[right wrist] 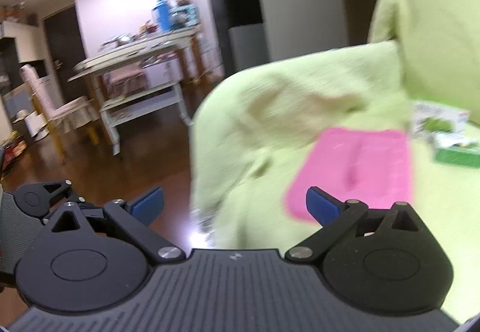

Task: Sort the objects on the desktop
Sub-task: 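Withdraw both tools from the tub back toward the sofa items, then move the right tool to the green mouth-spray box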

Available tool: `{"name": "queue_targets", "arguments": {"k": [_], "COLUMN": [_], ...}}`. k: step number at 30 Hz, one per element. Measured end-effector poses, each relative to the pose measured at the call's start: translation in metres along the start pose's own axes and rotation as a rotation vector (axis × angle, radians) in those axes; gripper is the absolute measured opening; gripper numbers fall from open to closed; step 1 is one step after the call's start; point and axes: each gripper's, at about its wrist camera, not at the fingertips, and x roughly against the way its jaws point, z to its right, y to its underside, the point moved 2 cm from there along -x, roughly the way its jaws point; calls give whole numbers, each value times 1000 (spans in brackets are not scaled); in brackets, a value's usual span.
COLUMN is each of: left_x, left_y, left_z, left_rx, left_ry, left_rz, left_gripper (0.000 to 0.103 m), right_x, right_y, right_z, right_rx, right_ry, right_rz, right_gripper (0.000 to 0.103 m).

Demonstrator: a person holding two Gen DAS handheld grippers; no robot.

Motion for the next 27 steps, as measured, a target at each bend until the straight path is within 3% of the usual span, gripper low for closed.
{"name": "queue_targets", "arguments": {"k": [10, 23, 27], "left_x": [-34, -98, -120], "left_y": [-100, -196, -218], "left_z": [43, 92, 105], "left_rx": [-154, -254, -296], "left_ry": [95, 167, 169], "left_rz": [97, 166, 166], "left_gripper": [99, 99, 99], "right_x": [12, -16, -35], "right_y": [-14, -28, -28], "right_z": [128, 235, 256], "right_rx": [61, 251, 295], "right_ry": [196, 313, 303], "right_rz": [-28, -139, -168], "right_gripper": [102, 102, 101]}}
